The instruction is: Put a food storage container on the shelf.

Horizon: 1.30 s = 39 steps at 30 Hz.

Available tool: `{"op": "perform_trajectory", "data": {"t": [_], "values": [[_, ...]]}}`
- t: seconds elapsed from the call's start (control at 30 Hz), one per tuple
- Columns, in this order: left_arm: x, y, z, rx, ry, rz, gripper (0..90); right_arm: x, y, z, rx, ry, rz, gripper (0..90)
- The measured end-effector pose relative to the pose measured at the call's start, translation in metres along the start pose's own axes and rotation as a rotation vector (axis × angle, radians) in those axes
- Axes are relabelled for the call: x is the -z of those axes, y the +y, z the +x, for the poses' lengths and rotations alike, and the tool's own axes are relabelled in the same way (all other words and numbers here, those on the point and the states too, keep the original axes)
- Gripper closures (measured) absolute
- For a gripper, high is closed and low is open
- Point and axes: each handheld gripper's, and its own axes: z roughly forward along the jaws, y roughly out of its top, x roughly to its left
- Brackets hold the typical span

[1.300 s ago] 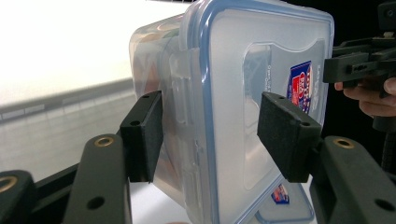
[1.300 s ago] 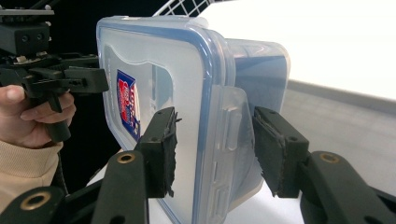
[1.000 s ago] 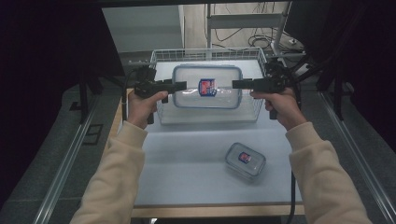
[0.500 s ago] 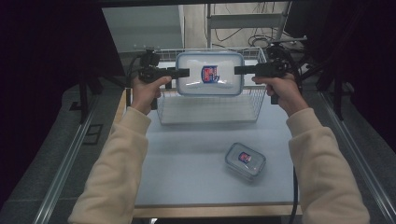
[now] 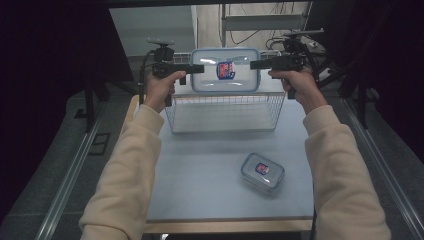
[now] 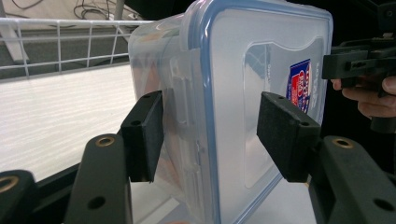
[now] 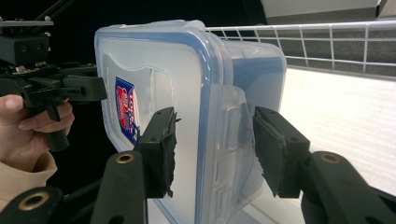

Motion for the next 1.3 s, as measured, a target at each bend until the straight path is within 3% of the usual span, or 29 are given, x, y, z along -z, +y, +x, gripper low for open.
{"op": "perform_trajectory", "data": {"t": [0.27, 0.47, 0.57, 0.67, 0.73, 0.77, 0.83, 0.93, 1.0, 1.07, 1.1, 1.2, 1.3], "values": [[-0.008, 0.003, 0.009, 0.033, -0.029, -0.005, 44.1, -0.003, 0.001, -0.011, -0.041, 0.006, -0.014, 49.4], [-0.015, 0.007, 0.018, 0.106, -0.039, -0.016, 43.2, -0.01, 0.005, -0.017, -0.086, -0.009, -0.017, 47.8], [-0.022, 0.009, 0.027, 0.162, -0.046, -0.005, 40.1, -0.016, 0.007, -0.022, -0.139, -0.019, -0.01, 46.3], [-0.024, 0.009, 0.03, 0.168, -0.026, -0.014, 39.2, -0.02, 0.007, -0.024, -0.164, -0.034, -0.016, 44.6], [-0.029, 0.009, 0.032, 0.148, 0.01, 0.004, 38.9, -0.023, 0.006, -0.024, -0.169, -0.075, -0.005, 41.3], [-0.031, 0.007, 0.033, 0.166, -0.006, 0.005, 33.7, -0.026, 0.005, -0.025, -0.183, -0.09, -0.018, 39.8], [-0.031, 0.005, 0.032, 0.164, -0.002, -0.006, 32.2, -0.026, 0.003, -0.024, -0.199, -0.098, -0.049, 37.1], [-0.029, 0.005, 0.032, 0.172, -0.001, -0.011, 28.5, -0.024, 0.002, -0.021, -0.189, -0.115, -0.058, 35.7], [-0.023, 0.004, 0.03, 0.159, 0.014, -0.034, 28.3, -0.015, -0.001, -0.014, -0.166, -0.123, -0.107, 36.8], [-0.016, 0.004, 0.028, 0.144, 0.013, -0.041, 28.4, -0.012, -0.002, -0.012, -0.154, -0.127, -0.111, 37.6], [-0.012, 0.003, 0.025, 0.131, 0.015, -0.045, 28.4, -0.004, -0.006, -0.008, -0.128, -0.13, -0.114, 41.5], [-0.002, -0.002, 0.021, 0.103, 0.017, -0.04, 28.1, 0.003, -0.011, -0.006, -0.115, -0.123, -0.126, 46.8], [0.007, -0.009, 0.016, 0.096, 0.019, -0.054, 27.9, 0.012, -0.023, 0.0, -0.075, -0.138, -0.12, 59.3]]}}
